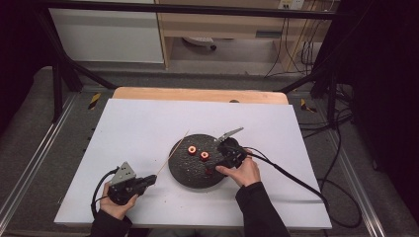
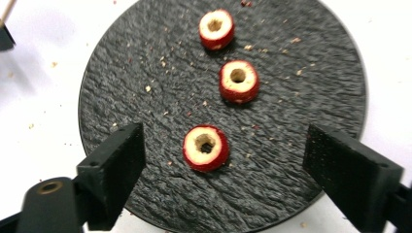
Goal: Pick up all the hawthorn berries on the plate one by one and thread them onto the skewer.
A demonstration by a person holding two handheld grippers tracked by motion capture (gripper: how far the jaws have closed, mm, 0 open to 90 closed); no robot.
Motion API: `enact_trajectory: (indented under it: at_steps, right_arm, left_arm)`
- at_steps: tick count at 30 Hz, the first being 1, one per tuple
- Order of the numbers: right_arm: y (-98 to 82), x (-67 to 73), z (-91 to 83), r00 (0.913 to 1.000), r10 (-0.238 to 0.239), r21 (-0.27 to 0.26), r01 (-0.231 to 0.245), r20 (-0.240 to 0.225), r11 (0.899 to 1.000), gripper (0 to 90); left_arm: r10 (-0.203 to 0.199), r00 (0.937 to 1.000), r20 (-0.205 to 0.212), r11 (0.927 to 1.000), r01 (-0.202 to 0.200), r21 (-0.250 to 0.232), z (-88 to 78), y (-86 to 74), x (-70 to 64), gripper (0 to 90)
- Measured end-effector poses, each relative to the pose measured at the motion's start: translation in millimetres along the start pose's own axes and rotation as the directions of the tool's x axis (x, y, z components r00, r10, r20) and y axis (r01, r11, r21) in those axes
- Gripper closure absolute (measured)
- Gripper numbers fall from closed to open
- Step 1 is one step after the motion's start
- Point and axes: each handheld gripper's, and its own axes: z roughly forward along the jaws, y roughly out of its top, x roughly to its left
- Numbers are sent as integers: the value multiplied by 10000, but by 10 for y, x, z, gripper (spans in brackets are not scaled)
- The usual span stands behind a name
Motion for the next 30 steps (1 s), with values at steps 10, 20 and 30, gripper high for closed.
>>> enact_trajectory:
  at_steps: [10, 20, 30]
  right_arm:
    - [85, 71, 138, 10000, -49, 848, 53, -54, 9964, 356]
    - [95, 80, 236, 9999, -64, 1383, 79, -111, 9904, 478]
    - [92, 59, 310, 9999, -73, 1778, 100, -155, 9840, 553]
  left_arm:
    - [-17, 10000, 18, 10000, 17, 25, 5, -6, 10, 880]
    - [-25, 10000, 21, 10000, 25, 39, 10, -5, 7, 880]
    - [5, 10000, 27, 10000, -5, 96, 15, -2, 4, 880]
